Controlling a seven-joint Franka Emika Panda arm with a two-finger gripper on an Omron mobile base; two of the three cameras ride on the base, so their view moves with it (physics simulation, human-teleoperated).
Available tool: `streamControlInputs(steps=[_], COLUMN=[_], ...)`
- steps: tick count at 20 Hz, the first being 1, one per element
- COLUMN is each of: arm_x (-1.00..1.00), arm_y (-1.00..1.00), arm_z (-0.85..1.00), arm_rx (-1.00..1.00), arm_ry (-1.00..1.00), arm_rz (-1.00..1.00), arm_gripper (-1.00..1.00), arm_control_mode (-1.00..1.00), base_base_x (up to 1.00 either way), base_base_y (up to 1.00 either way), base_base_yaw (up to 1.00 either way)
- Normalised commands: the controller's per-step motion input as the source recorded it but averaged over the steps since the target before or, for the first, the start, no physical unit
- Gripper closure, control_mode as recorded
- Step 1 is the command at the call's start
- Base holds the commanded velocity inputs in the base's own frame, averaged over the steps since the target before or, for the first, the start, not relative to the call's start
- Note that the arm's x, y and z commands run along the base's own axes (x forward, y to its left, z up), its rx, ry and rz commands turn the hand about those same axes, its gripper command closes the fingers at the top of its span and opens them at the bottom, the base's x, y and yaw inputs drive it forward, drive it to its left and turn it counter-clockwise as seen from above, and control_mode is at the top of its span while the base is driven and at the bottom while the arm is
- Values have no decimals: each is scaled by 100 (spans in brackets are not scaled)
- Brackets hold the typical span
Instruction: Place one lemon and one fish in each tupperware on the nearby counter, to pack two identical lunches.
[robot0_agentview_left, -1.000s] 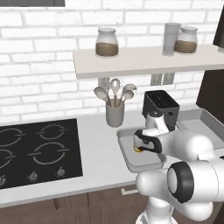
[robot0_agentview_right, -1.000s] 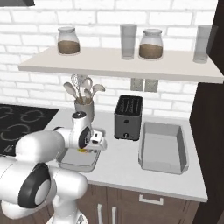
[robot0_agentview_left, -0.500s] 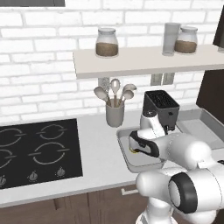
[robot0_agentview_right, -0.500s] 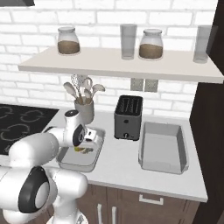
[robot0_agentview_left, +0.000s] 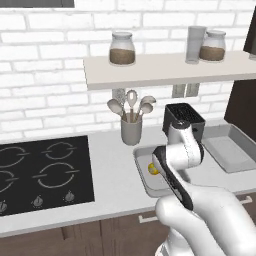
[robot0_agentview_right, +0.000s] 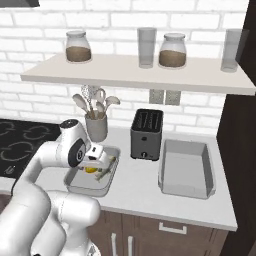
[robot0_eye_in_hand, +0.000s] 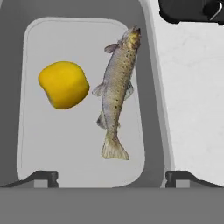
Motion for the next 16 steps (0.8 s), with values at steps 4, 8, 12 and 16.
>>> streamControlInputs(steps=[4, 8, 12, 16], arm_x=[-100, -100, -92, -56], arm_y=[-9, -32, -9, 3], arm_z=[77, 39, 27, -24], arm_rx=[0, 0, 1, 0], arm_ry=[-36, -37, -27, -23], arm_rz=[0, 0, 4, 14], arm_gripper=[-100, -100, -100, -100], arm_control_mode=[-100, -100, -100, -100], base_base_x=[0, 0, 0, 0], base_base_y=[0, 0, 0, 0], base_base_yaw=[0, 0, 0, 0])
